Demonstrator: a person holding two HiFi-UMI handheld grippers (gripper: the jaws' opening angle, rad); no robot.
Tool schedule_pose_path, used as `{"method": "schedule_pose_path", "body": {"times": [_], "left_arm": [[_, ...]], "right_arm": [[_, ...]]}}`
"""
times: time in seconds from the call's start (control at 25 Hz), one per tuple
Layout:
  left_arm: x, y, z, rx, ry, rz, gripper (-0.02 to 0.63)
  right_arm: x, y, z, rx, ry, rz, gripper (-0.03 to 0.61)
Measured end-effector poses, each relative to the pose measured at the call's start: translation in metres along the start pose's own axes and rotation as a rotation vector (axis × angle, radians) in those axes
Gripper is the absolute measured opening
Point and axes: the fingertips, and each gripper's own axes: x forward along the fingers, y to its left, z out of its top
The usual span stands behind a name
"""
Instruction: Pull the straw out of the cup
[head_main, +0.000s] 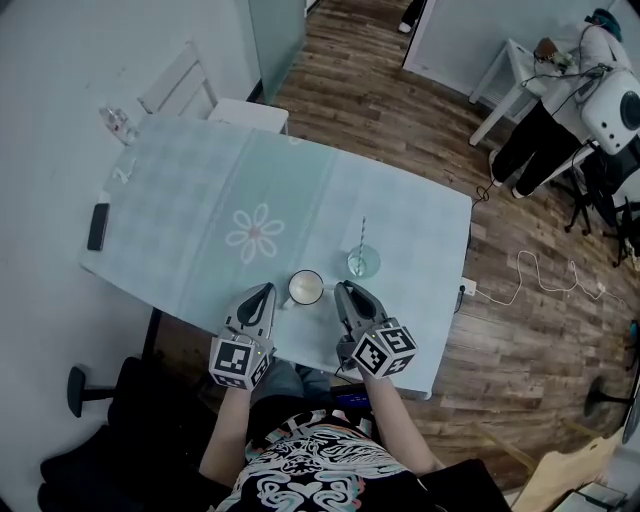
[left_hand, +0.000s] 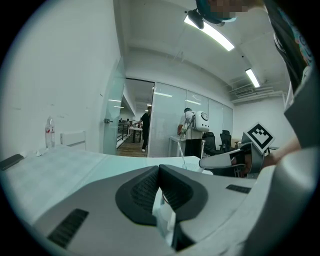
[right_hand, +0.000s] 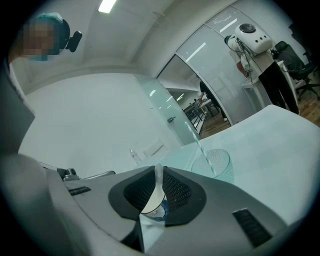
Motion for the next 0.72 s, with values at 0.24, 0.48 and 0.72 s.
{"method": "schedule_pose_path", "body": {"times": [0.24, 0.48, 0.72], "left_arm": [[0.000, -0.003, 0.004, 0.009, -0.010, -0.009, 0.002], [0.001, -0.004, 0.010, 0.014, -0.021, -0.012, 0.002], [0.006, -0.004, 0.019, 0.022, -0.040, -0.016, 0.002]], "right_arm": [[-0.003, 0.004, 0.008, -0.012, -0.024, 0.005, 0.051], [-0.007, 0.003, 0.018, -0.013, -0.043, 0.002, 0.049], [-0.008, 0.003, 0.027, -0.017, -0.054, 0.004, 0.049]]}}
